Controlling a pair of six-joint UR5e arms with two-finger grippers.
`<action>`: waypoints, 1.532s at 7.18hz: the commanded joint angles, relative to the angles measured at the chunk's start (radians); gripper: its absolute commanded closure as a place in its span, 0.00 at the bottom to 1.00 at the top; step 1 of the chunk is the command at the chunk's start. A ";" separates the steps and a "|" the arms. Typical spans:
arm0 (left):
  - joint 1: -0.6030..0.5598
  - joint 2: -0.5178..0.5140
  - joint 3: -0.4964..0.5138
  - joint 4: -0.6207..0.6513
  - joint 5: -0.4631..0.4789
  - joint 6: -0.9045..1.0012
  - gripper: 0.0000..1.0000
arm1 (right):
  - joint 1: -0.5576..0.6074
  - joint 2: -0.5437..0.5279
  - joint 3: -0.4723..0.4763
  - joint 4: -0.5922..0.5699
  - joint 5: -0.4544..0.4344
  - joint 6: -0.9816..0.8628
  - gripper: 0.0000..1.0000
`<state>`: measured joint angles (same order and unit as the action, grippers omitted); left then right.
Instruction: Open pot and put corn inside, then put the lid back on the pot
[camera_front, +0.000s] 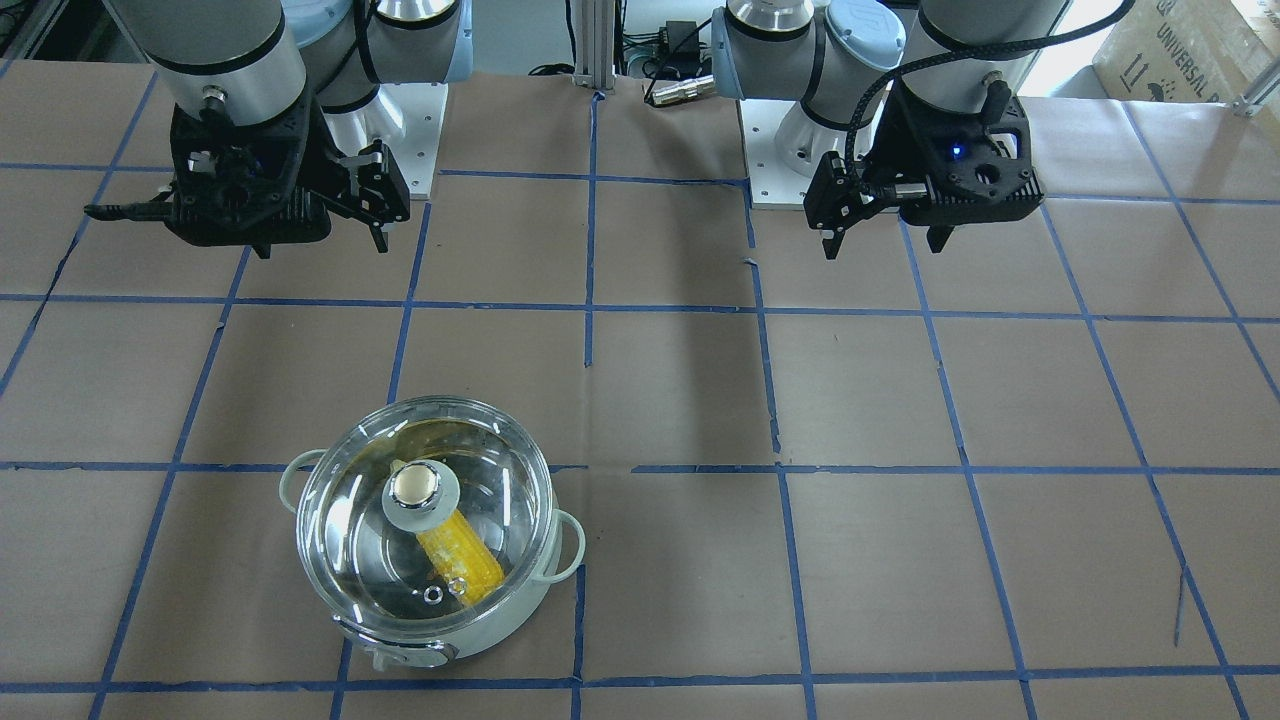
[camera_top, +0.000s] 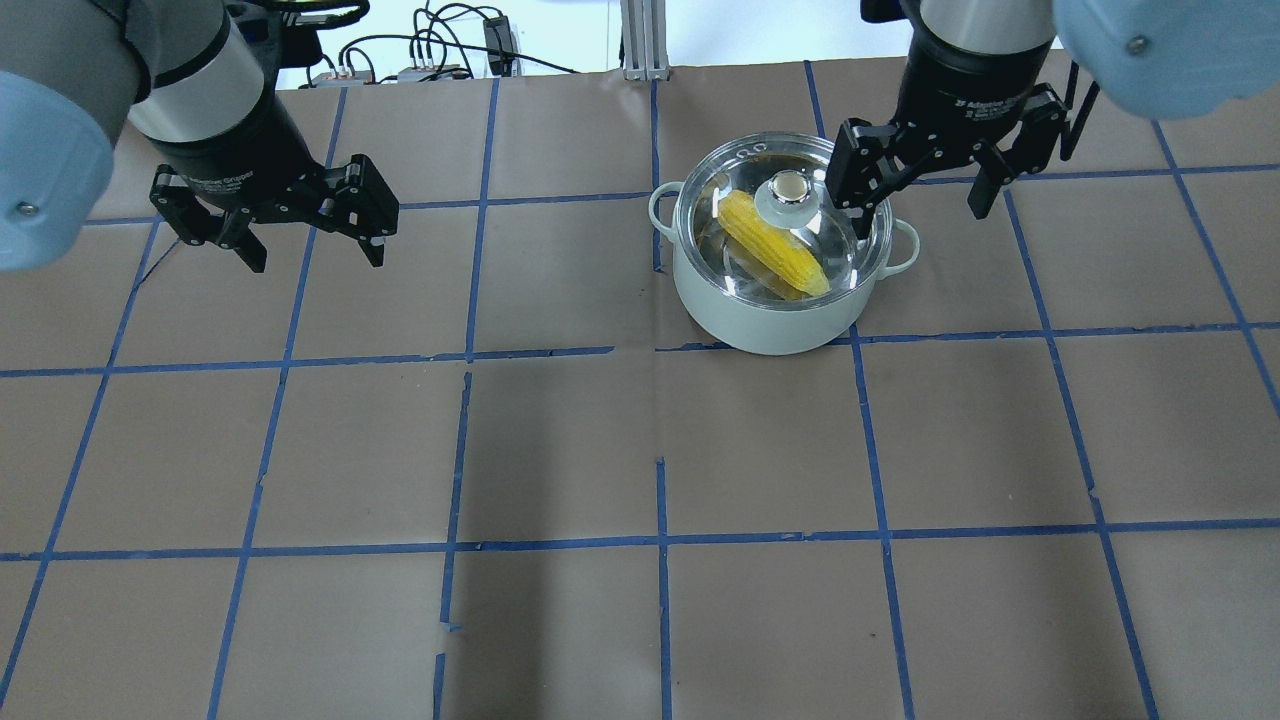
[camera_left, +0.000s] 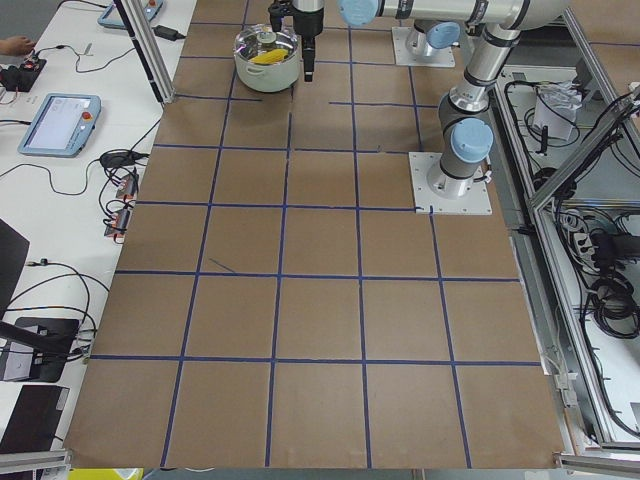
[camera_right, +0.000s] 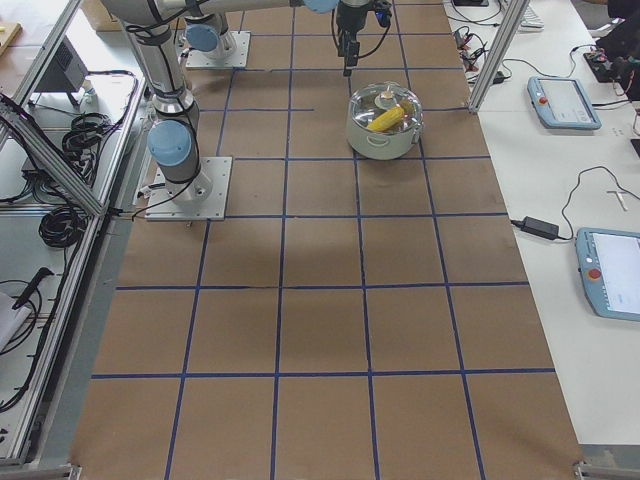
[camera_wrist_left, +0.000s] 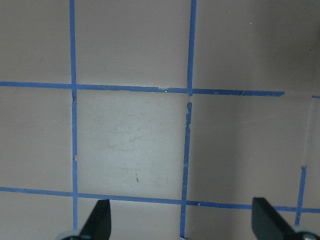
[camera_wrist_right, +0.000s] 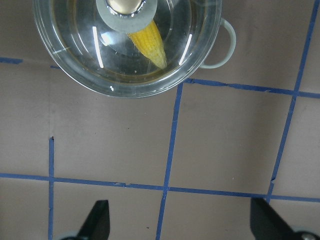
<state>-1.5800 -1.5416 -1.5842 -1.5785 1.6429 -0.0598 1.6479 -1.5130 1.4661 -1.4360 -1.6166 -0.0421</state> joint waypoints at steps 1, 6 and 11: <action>0.000 -0.002 0.000 0.000 0.000 0.000 0.00 | -0.010 -0.026 0.030 0.003 0.001 -0.001 0.00; 0.000 -0.002 0.001 0.000 0.000 -0.002 0.00 | -0.008 -0.094 0.123 -0.023 -0.002 0.007 0.00; 0.000 -0.002 0.003 0.000 0.000 -0.003 0.00 | -0.003 -0.101 0.125 -0.066 -0.005 0.010 0.00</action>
<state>-1.5800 -1.5432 -1.5825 -1.5785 1.6429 -0.0629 1.6446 -1.6147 1.5876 -1.4997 -1.6204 -0.0312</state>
